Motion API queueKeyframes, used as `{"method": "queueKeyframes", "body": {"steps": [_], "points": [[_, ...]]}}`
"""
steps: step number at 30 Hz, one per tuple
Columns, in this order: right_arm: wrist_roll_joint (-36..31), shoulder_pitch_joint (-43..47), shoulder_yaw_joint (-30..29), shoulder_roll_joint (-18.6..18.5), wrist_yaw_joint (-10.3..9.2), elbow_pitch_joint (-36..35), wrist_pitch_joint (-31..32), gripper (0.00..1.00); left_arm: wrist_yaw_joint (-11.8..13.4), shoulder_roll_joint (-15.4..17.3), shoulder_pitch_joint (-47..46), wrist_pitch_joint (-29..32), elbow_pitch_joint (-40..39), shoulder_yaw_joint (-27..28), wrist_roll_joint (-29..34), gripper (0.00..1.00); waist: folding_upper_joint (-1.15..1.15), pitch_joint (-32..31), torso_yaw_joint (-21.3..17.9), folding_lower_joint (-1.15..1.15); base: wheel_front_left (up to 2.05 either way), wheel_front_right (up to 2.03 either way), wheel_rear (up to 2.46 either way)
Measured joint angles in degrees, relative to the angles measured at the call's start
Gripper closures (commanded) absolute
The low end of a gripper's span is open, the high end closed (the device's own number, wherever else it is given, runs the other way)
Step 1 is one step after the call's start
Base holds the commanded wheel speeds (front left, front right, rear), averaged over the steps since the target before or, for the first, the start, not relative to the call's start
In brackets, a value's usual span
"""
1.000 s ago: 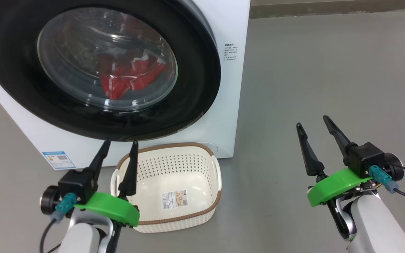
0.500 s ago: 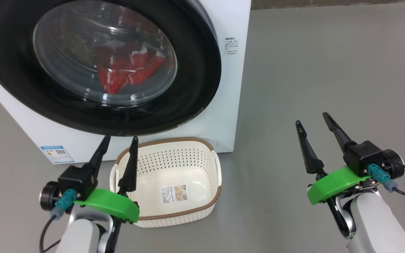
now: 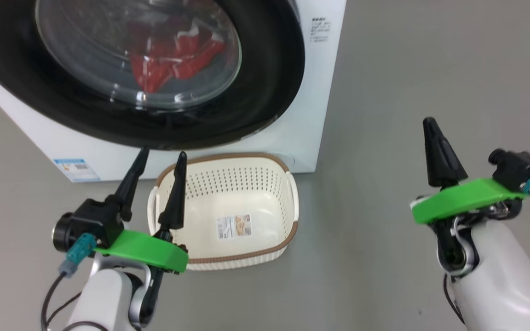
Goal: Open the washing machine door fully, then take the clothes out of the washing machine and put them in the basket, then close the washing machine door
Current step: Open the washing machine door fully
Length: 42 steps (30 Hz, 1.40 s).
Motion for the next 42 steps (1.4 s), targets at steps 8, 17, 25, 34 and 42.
{"method": "queueKeyframes", "body": {"steps": [8,17,25,34,42], "points": [[22.5,-8.29,3.15,-0.94,0.0,1.33,3.19,1.0,-0.3,0.01,-0.3,0.0,-3.23,-0.13,-0.14,0.0,0.0,4.69,1.24,0.0,0.0,0.0,0.0],[44.1,-15.33,2.4,-3.85,0.0,-4.04,14.96,1.0,-0.42,-0.01,-2.19,-0.07,-8.23,0.92,-0.14,0.0,0.0,10.49,2.73,0.0,0.0,0.0,0.0],[50.89,-23.23,2.36,-6.45,-0.01,-4.1,22.58,1.0,-0.44,-0.03,-3.06,-0.07,-10.51,1.22,-0.14,0.0,0.0,16.01,3.94,0.0,0.0,0.0,0.0],[55.7,-32.26,4.13,-7.42,-0.01,-0.27,32.94,1.0,-0.48,-0.08,-4.95,-0.07,-11.13,1.0,-0.14,0.0,0.0,21.43,5.33,0.0,0.0,0.0,0.0],[60.35,-38.97,3.9,-6.9,-0.01,2.42,38.35,1.0,-0.49,-0.22,-6.11,-0.07,-14.75,-1.3,-0.13,0.0,0.0,24.99,6.37,0.0,0.0,0.0,0.0]]}}
